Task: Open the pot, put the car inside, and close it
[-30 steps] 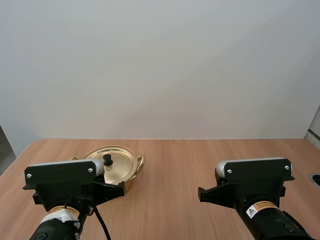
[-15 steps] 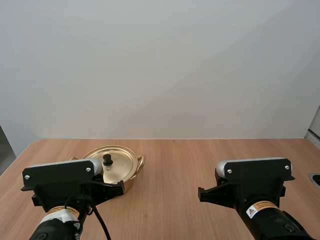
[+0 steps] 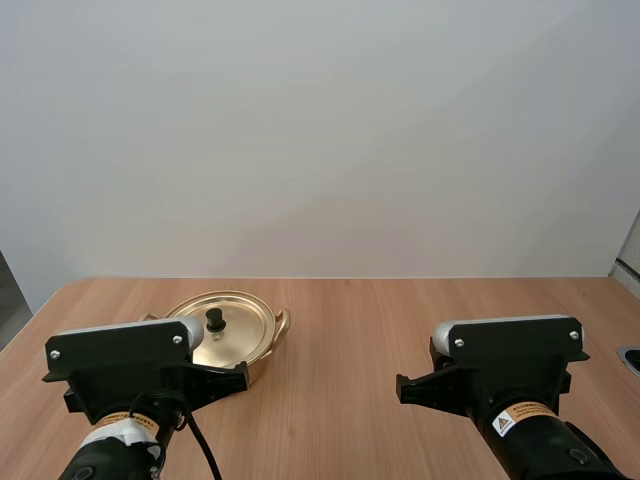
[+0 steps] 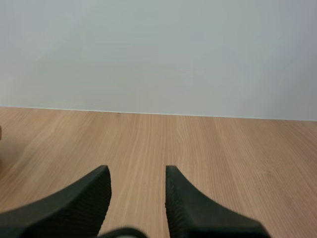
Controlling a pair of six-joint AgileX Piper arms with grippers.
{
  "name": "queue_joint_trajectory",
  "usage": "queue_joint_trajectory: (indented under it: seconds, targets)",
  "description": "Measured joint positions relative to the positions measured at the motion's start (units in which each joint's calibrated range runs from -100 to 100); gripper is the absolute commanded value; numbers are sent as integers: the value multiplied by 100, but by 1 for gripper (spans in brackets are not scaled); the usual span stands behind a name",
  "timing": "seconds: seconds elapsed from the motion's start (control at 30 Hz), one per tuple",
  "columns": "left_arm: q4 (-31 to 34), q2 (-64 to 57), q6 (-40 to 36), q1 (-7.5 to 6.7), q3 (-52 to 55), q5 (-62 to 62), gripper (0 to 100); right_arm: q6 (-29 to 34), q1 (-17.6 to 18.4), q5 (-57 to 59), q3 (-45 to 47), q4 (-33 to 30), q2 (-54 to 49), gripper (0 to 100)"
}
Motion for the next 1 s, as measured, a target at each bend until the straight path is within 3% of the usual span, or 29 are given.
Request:
queue_joint_trajectory:
  seconds: [1.0]
  targets:
    - [132,0,438,0,0,-387,0,0,0,0,0,0,0,60]
